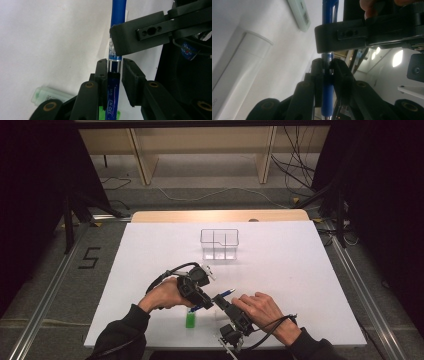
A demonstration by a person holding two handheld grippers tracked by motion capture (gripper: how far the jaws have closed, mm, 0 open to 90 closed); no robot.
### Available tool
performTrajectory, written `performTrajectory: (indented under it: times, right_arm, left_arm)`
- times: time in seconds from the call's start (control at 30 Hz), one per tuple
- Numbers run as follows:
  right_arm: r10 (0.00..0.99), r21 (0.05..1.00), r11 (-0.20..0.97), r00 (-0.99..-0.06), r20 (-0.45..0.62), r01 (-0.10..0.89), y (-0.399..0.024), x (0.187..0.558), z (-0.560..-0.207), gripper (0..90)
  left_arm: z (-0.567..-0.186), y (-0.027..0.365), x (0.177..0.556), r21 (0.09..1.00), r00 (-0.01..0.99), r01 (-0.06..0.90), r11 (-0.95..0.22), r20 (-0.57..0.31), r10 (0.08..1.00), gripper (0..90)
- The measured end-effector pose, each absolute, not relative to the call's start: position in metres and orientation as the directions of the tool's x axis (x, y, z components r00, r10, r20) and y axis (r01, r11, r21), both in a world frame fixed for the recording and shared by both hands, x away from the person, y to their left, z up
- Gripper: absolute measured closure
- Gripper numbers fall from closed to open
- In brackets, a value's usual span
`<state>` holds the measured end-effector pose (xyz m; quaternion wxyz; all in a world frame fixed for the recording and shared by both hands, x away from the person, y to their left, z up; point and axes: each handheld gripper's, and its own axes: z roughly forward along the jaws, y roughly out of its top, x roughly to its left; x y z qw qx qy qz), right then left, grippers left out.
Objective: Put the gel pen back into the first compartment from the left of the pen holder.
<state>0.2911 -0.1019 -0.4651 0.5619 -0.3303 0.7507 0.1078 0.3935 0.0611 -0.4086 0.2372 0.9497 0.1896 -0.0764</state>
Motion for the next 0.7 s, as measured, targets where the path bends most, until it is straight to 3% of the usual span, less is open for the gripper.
performTrajectory:
  times: [0.53,0.7]
  right_arm:
    - [-0.387,-0.226,0.749,-0.134,-0.912,-0.623,-0.1027,0.2906,-0.4656,78.9]
    - [-0.362,-0.202,0.751,-0.136,-0.922,-0.629,-0.1059,0.2898,-0.4612,70.5]
  left_arm:
    - [-0.4099,0.0625,0.3975,0.436,0.924,0.371,-0.820,-0.258,0.281,79.1]
    - [-0.4074,0.0671,0.3992,0.454,0.921,0.381,-0.806,-0.259,0.290,79.2]
